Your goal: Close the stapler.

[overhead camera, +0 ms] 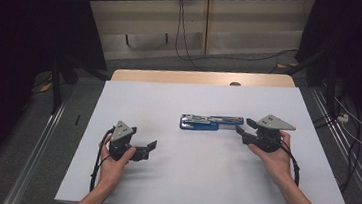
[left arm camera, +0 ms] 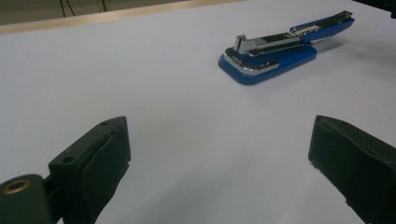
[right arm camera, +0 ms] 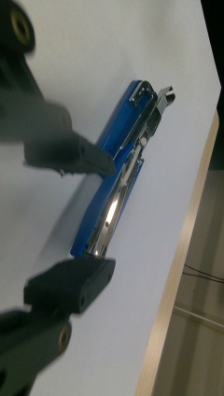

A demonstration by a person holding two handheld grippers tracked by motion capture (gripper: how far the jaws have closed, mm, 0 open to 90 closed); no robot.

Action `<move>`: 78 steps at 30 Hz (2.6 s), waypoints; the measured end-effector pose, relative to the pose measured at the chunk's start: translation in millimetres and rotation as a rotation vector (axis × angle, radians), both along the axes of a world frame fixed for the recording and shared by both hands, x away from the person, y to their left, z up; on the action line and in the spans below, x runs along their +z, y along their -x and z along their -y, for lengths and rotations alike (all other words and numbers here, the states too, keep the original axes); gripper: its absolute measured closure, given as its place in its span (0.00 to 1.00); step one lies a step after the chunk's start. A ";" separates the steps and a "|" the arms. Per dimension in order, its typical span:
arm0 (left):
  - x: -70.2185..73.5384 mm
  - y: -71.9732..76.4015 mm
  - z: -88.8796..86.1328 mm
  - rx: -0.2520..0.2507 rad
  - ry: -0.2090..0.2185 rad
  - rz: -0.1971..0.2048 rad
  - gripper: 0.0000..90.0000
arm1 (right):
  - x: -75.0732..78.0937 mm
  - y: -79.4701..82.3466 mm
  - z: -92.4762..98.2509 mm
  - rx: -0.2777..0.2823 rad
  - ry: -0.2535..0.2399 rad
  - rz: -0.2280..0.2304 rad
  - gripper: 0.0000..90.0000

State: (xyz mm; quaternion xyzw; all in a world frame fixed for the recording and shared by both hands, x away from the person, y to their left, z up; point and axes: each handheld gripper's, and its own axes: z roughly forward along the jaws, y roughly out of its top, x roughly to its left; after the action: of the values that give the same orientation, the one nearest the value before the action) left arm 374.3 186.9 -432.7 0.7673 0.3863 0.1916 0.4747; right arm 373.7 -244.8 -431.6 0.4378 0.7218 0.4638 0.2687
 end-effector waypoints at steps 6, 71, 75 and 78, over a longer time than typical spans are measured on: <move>2.2 -5.9 22.6 -0.047 0.007 -0.001 0.08 | -5.0 -1.3 2.4 0.012 -0.016 -0.033 0.82; -17.2 -81.9 101.8 -0.195 -0.135 -0.034 1.00 | -22.5 -19.5 1.3 0.018 0.064 -0.178 1.00; -17.8 -82.9 102.0 -0.202 -0.124 -0.041 1.00 | -22.2 -20.9 1.8 0.013 0.062 -0.184 1.00; -17.9 -83.0 102.0 -0.205 -0.114 -0.050 1.00 | -22.6 -22.4 1.1 0.008 0.072 -0.194 1.00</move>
State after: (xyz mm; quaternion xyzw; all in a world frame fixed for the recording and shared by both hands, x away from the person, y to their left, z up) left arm 457.3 85.0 -450.7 0.8330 0.3062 0.1445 0.4375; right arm 396.1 -245.8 -454.2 0.4677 0.7624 0.3941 0.2114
